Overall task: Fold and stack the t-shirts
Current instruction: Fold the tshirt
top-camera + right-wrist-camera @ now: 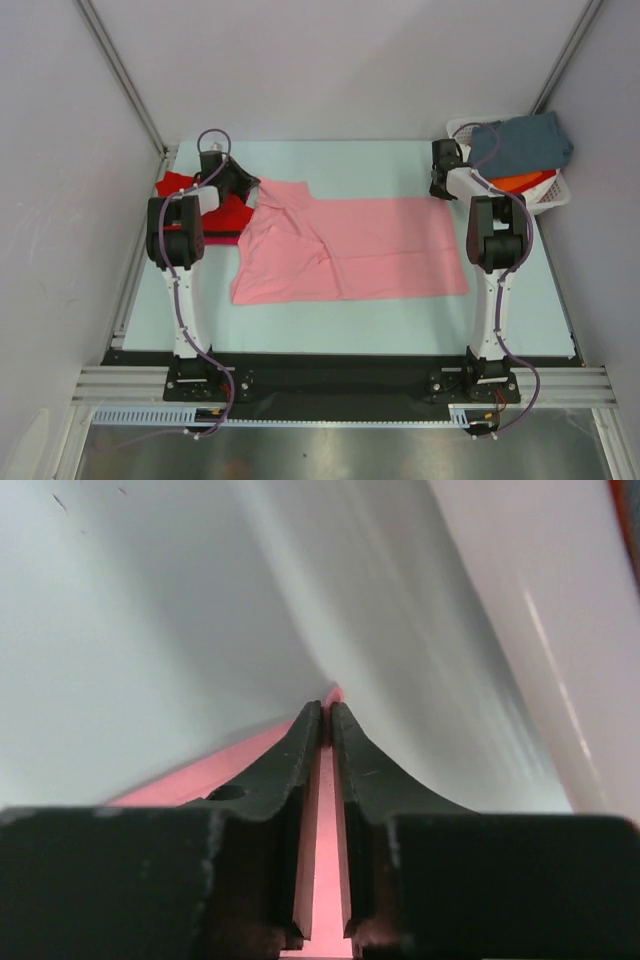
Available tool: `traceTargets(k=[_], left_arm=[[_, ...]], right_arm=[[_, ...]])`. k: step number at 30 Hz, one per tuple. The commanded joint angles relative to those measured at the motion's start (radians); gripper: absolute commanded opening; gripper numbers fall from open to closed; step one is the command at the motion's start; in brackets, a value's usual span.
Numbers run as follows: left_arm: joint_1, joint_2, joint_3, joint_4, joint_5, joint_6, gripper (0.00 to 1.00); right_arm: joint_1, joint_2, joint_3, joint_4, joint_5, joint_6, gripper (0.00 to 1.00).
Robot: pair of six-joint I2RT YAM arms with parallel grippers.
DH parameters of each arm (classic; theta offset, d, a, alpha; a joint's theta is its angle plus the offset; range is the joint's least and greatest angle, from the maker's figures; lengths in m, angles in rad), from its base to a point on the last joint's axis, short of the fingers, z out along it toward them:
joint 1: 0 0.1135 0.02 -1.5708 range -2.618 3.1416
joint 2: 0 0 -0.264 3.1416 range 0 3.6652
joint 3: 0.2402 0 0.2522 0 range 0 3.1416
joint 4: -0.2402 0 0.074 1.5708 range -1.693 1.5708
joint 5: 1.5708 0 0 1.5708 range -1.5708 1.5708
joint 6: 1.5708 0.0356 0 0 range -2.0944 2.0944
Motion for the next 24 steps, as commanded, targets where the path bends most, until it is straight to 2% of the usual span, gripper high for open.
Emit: traceTargets(k=[1,5,7,18,24], left_arm=[[-0.011,-0.028,0.06,-0.004,-0.031,0.045,0.0],[-0.031,-0.025,0.08,-0.008,-0.034,0.069,0.0],[-0.062,-0.022,0.098,-0.015,-0.031,0.086,0.0],[-0.116,-0.056,0.13,-0.036,-0.04,0.149,0.0],[-0.133,-0.076,0.126,-0.038,-0.062,0.175,0.0]], right_arm=[[-0.007,0.028,0.044,-0.032,0.049,-0.016,0.07],[0.008,0.01,0.037,-0.031,0.096,-0.026,0.07],[0.013,-0.011,0.02,-0.022,0.101,-0.022,0.0],[0.007,-0.12,-0.078,-0.011,0.106,0.022,0.0],[-0.007,-0.231,-0.163,0.038,0.086,0.033,0.0]])
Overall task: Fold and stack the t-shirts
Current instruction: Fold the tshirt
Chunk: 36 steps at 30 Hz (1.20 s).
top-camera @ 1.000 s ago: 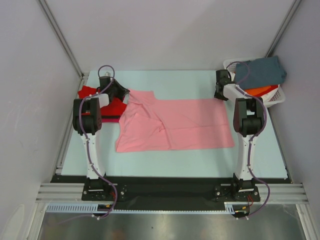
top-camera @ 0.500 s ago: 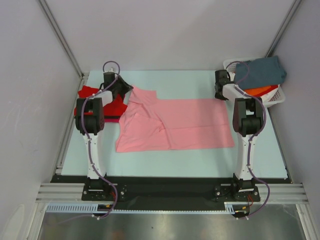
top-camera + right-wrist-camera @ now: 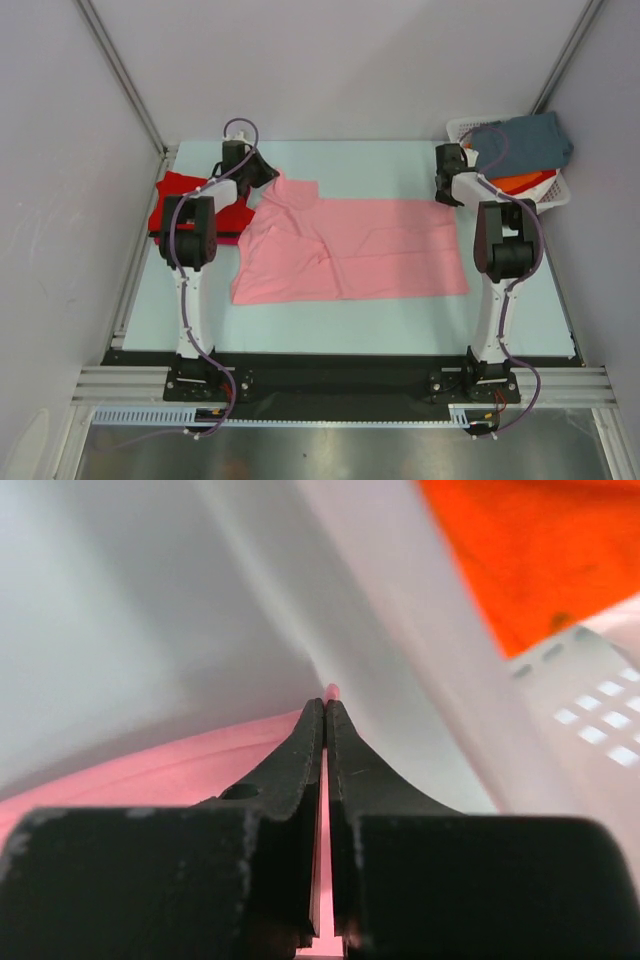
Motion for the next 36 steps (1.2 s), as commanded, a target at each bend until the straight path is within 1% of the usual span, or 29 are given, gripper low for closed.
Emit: traceTargets(k=[1,5,11,14,18,23,32,36], left_arm=[[-0.009,-0.08,0.026,0.018,-0.022,0.044,0.0],[-0.014,-0.106,-0.002,0.052,-0.02,0.041,0.0],[-0.019,-0.143,-0.029,0.075,-0.022,0.052,0.0],[-0.019,-0.184,-0.071,0.118,-0.023,0.055,0.0],[-0.019,-0.227,-0.109,0.133,-0.034,0.069,0.0],[-0.02,-0.29,-0.207,0.182,-0.032,0.073,0.0],[-0.032,-0.393,-0.337,0.185,-0.051,0.128,0.0],[-0.04,-0.456,-0.416,0.197,-0.086,0.161,0.0]], right_arm=[[-0.014,-0.121,-0.019,0.044,0.014,0.015,0.0],[-0.028,-0.147,-0.016,0.027,0.002,0.013,0.0],[-0.037,-0.138,-0.009,0.024,-0.045,0.016,0.0],[-0.035,-0.136,-0.008,0.021,-0.078,0.019,0.0],[-0.035,-0.138,-0.012,0.01,-0.108,0.026,0.0],[-0.034,-0.162,-0.041,0.007,-0.156,0.032,0.0],[-0.049,-0.266,-0.171,0.027,-0.186,0.056,0.0],[-0.057,-0.32,-0.225,0.041,-0.196,0.062,0.0]])
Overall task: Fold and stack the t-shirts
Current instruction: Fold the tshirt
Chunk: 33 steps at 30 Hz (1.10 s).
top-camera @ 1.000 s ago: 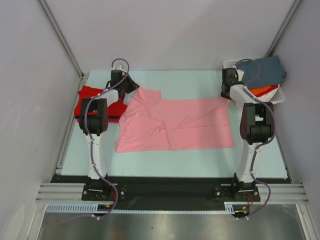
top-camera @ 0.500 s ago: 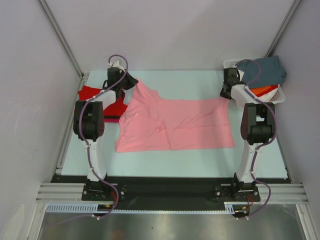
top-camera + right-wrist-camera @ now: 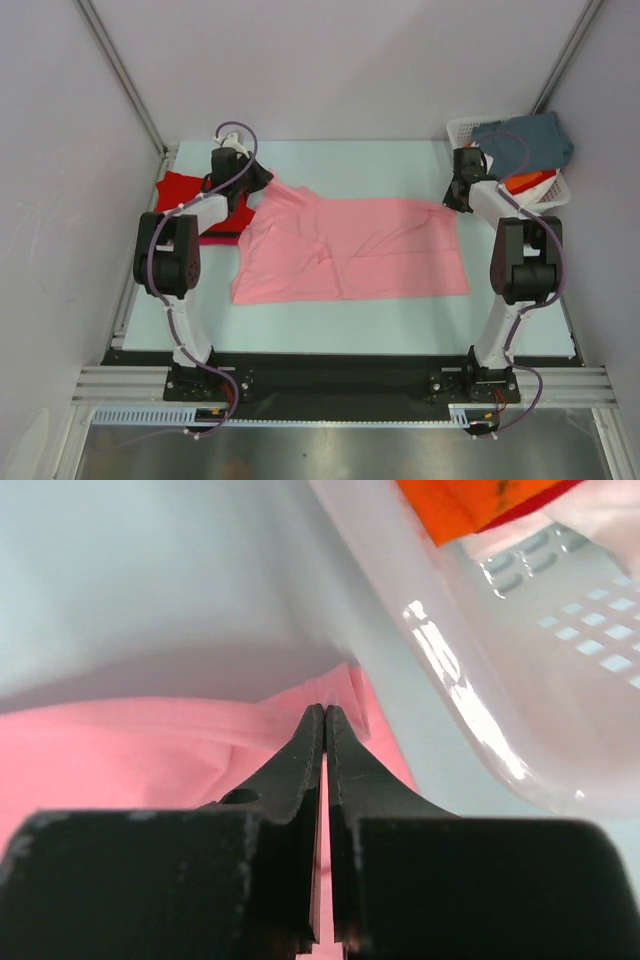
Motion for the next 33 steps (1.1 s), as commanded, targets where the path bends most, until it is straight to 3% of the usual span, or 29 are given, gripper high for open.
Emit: traceTargets(k=[1,20,33], left_arm=[[-0.016,-0.12,-0.054,0.056,-0.043,0.067,0.0],[-0.1,-0.511,-0.401,0.076,-0.258,0.194,0.0],[-0.146,-0.716,-0.578,0.021,-0.376,0.194,0.0]], right_arm=[[-0.016,-0.102,-0.031,0.033,-0.016,0.02,0.0],[-0.061,-0.275,-0.194,0.048,-0.063,0.042,0.0],[-0.056,-0.373,-0.346,0.105,-0.072,0.083,0.0]])
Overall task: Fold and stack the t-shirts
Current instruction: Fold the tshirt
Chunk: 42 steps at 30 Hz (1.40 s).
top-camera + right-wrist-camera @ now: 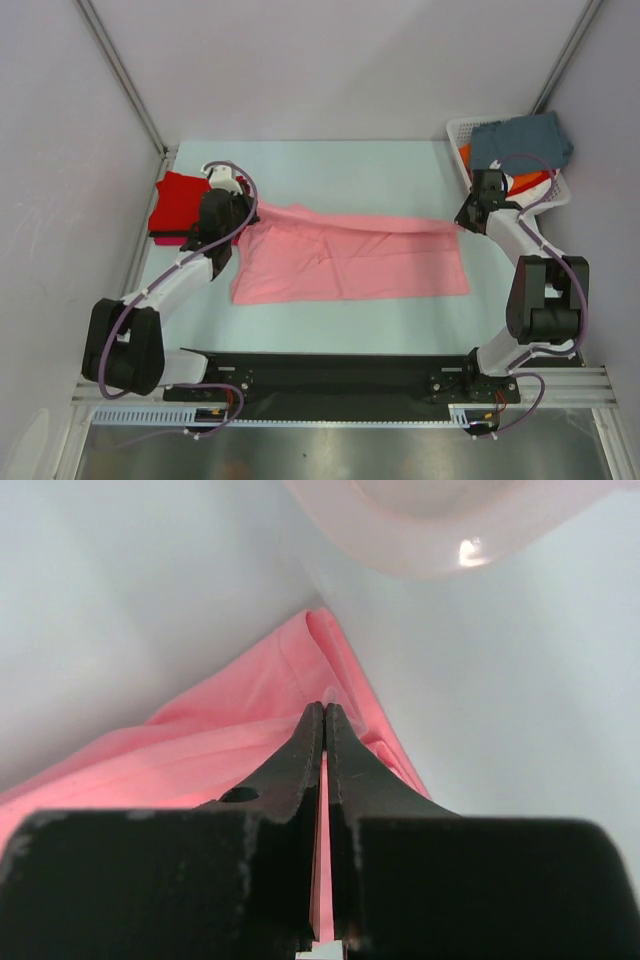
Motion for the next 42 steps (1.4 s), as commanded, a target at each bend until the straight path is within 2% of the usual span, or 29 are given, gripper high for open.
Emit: traceTargets(k=[1,10,20,26,27,28,29,30,31,32,33,37,40,41,42], left_arm=[[-0.014,-0.072,-0.034,0.001,-0.042,0.015,0.0],[-0.051,-0.108,-0.132,-0.035,-0.079,-0.022,0.0],[-0.057,-0.234,-0.271,-0.079,-0.127,-0.102,0.0],[-0.058,-0.26,-0.34,-0.115,-0.111,-0.189,0.01],[-0.06,-0.264,-0.36,-0.116,-0.111,-0.198,0.02],[-0.06,-0.278,-0.37,-0.119,-0.111,-0.22,0.03],[-0.061,-0.29,-0.382,-0.119,-0.105,-0.229,0.06],[-0.06,-0.302,-0.405,-0.118,-0.095,-0.238,0.14],[-0.06,-0.315,-0.414,-0.118,-0.081,-0.255,0.19],[-0.061,-0.342,-0.443,-0.102,-0.05,-0.264,0.33],[-0.063,-0.359,-0.465,-0.083,-0.036,-0.27,0.38],[-0.064,-0.482,-0.546,-0.026,-0.016,-0.286,0.48],[-0.064,-0.556,-0.564,-0.035,-0.033,-0.295,0.56],[-0.064,-0.557,-0.543,-0.056,-0.041,-0.301,0.58],[-0.064,-0.539,-0.525,-0.07,-0.048,-0.304,0.59]], right_arm=[[0.001,-0.06,-0.041,0.055,-0.002,0.028,0.0],[-0.003,-0.124,-0.162,0.112,0.03,0.076,0.0],[-0.003,-0.135,-0.239,0.15,0.045,0.115,0.0],[-0.01,-0.147,-0.278,0.169,0.067,0.152,0.29],[-0.01,-0.153,-0.291,0.173,0.073,0.164,0.4],[-0.01,-0.167,-0.3,0.175,0.082,0.168,0.45],[-0.006,-0.192,-0.309,0.185,0.108,0.171,0.5],[0.004,-0.21,-0.324,0.192,0.122,0.168,0.59],[0.01,-0.222,-0.328,0.199,0.136,0.159,0.61],[0.02,-0.244,-0.328,0.202,0.174,0.151,0.66],[0.065,-0.252,-0.323,0.198,0.194,0.142,0.67],[0.161,-0.262,-0.288,0.207,0.182,0.079,0.66],[0.22,-0.247,-0.272,0.262,0.009,0.063,0.63],[0.237,-0.238,-0.272,0.315,-0.124,0.072,0.62],[0.251,-0.224,-0.269,0.34,-0.178,0.088,0.6]])
